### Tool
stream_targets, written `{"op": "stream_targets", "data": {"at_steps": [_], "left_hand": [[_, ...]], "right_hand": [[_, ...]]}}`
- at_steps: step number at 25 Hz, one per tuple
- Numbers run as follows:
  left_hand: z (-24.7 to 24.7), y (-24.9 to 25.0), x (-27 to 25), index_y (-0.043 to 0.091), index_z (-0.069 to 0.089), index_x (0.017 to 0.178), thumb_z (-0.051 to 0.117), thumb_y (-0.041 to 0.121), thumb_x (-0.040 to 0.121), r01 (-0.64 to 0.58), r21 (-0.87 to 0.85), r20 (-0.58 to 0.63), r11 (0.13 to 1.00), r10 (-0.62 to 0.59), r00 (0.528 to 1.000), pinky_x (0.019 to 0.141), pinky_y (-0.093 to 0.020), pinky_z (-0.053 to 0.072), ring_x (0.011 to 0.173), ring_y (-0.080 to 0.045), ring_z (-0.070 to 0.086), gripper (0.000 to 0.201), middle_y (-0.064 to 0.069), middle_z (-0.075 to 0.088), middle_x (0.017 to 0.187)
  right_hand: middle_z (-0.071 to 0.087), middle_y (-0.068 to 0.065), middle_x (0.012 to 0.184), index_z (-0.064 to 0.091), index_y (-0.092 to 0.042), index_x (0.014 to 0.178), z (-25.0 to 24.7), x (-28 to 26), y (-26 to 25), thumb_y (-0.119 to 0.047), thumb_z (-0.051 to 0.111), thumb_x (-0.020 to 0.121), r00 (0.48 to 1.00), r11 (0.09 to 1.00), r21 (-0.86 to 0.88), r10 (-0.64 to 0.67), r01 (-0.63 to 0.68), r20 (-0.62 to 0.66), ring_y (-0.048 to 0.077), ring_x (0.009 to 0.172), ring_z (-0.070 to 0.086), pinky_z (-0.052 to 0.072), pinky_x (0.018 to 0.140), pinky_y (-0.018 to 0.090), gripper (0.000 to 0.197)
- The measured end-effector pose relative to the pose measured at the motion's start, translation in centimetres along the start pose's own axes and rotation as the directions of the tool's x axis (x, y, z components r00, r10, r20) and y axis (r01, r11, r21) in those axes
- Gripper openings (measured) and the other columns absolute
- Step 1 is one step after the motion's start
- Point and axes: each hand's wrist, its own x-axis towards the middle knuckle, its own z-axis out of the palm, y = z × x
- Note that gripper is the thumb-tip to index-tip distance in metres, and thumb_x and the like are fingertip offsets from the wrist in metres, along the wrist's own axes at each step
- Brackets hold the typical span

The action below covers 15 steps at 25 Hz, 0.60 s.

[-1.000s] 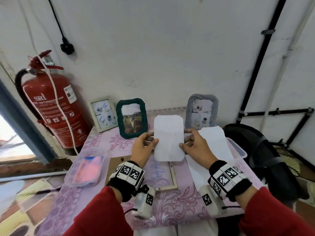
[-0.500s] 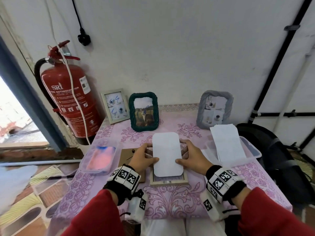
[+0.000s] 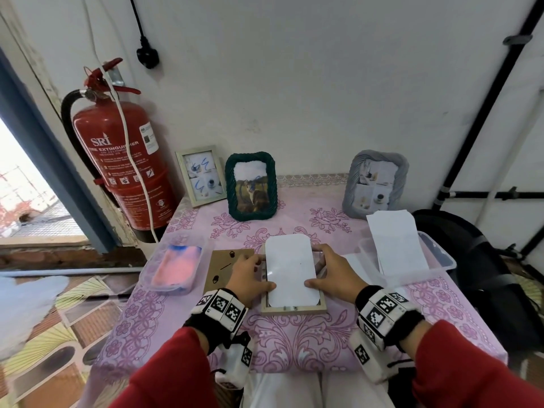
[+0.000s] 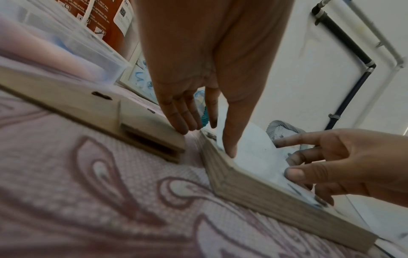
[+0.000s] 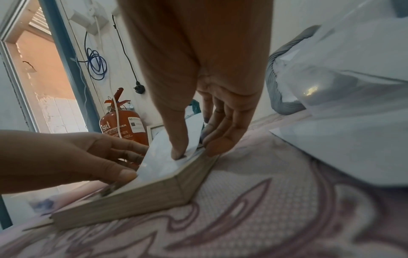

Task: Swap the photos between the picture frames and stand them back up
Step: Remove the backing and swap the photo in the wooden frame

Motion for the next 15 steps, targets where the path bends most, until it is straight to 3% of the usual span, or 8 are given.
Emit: {"op": "stream_targets", "data": {"at_steps": [4, 8, 12, 15], "left_hand": [[0.3, 0.0, 0.1, 0.01, 0.044, 0.137, 0.074, 0.008, 0.076, 0.015, -0.018, 0.038, 1.0, -0.015, 0.999, 0.105, -0.026, 0.038, 0.118, -0.023, 0.048, 0.068, -0.013, 0.038, 0.125], [0.3, -0.4, 0.2, 0.009, 0.036, 0.141, 0.073, 0.007, 0.076, 0.028, -0.044, 0.054, 0.999, -0.026, 0.998, 0.108, -0.031, 0.037, 0.12, -0.024, 0.046, 0.075, -0.012, 0.036, 0.126], [0.4, -0.7, 0.2, 0.008, 0.037, 0.141, 0.073, 0.008, 0.076, 0.016, -0.062, 0.049, 0.998, -0.013, 0.999, 0.108, -0.032, 0.037, 0.118, -0.022, 0.045, 0.074, -0.009, 0.036, 0.121], [0.4, -1.0, 0.2, 0.007, 0.041, 0.138, 0.074, 0.009, 0.077, 0.002, -0.069, 0.042, 0.998, 0.001, 0.999, 0.105, -0.024, 0.037, 0.108, -0.016, 0.044, 0.07, -0.004, 0.033, 0.111]], "right_hand": [[0.04, 0.003, 0.106, 0.035, -0.017, 0.135, 0.4, -0.2, 0.4, -0.019, 0.079, 0.07, 1.0, 0.998, -0.063, 0.016, -0.016, 0.013, 0.001, 0.073, 0.041, 0.037, 0.078, 0.02, 0.079], [0.033, 0.002, 0.109, 0.034, -0.016, 0.139, 0.5, -0.2, 0.6, -0.021, 0.078, 0.072, 0.999, 0.997, -0.072, 0.032, -0.03, 0.029, 0.011, 0.09, 0.042, 0.039, 0.094, 0.025, 0.081], [0.033, 0.002, 0.11, 0.037, -0.017, 0.139, 0.5, -0.1, 1.1, -0.023, 0.076, 0.076, 0.997, 0.998, -0.046, 0.036, -0.032, 0.07, 0.012, 0.101, 0.044, 0.039, 0.098, 0.022, 0.075], [0.033, 0.002, 0.11, 0.044, -0.017, 0.135, 0.2, 0.0, 1.4, -0.025, 0.075, 0.078, 0.993, 0.998, -0.061, 0.026, -0.019, 0.111, 0.011, 0.104, 0.045, 0.039, 0.096, 0.019, 0.066]]}}
